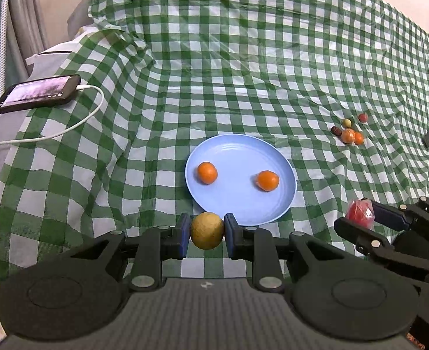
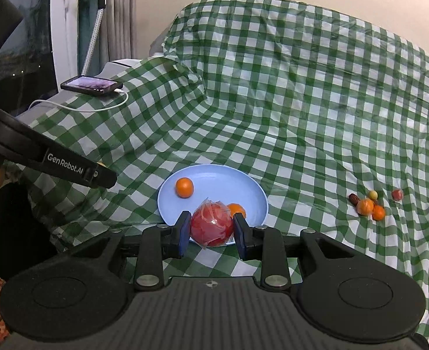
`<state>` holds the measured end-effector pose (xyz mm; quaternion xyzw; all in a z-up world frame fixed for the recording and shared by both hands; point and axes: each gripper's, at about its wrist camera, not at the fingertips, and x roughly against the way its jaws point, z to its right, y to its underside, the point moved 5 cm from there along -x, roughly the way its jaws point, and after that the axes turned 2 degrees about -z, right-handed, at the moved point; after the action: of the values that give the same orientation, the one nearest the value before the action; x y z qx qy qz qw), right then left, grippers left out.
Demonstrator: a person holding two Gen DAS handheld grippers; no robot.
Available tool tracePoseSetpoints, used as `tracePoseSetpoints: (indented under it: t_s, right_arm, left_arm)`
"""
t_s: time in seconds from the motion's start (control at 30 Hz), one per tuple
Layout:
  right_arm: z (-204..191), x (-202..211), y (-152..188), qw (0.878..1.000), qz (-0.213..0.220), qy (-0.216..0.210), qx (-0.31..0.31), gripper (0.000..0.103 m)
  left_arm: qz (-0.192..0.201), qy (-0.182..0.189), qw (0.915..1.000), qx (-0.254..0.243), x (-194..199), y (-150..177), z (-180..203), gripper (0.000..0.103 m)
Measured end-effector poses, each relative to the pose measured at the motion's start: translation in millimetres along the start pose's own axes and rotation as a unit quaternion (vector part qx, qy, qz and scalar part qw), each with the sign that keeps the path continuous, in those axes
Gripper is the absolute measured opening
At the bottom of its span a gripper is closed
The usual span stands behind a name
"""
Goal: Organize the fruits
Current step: 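Carry the plum and lychee onto the blue plate and open both tools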
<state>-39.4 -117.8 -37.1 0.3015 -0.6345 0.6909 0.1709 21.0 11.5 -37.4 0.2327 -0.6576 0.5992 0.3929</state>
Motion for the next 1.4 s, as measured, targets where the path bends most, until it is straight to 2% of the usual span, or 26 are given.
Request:
tracePoseSetpoints:
  t_s: [0.67,1.07,1.4]
  right_arm:
    - [-2,-13,2,1.0,-0.024,-0.003,0.001,0.033]
    - [8,-43,-13,1.0,-0.03,0.007,-0.003,0.033]
    - [18,-97,-27,0.999,-0.052,0.006,-0.012,0.033]
  left_arm:
    - [-0.004,-0.001,1.0,0.002,-13,-5,-1,0.027]
    - [0.009,-0.002,1.0,0.002,-46,-48,-2,0.027]
    - [-0.013,-0.007,0.9997,-0.021,-100,-79,6,0.027]
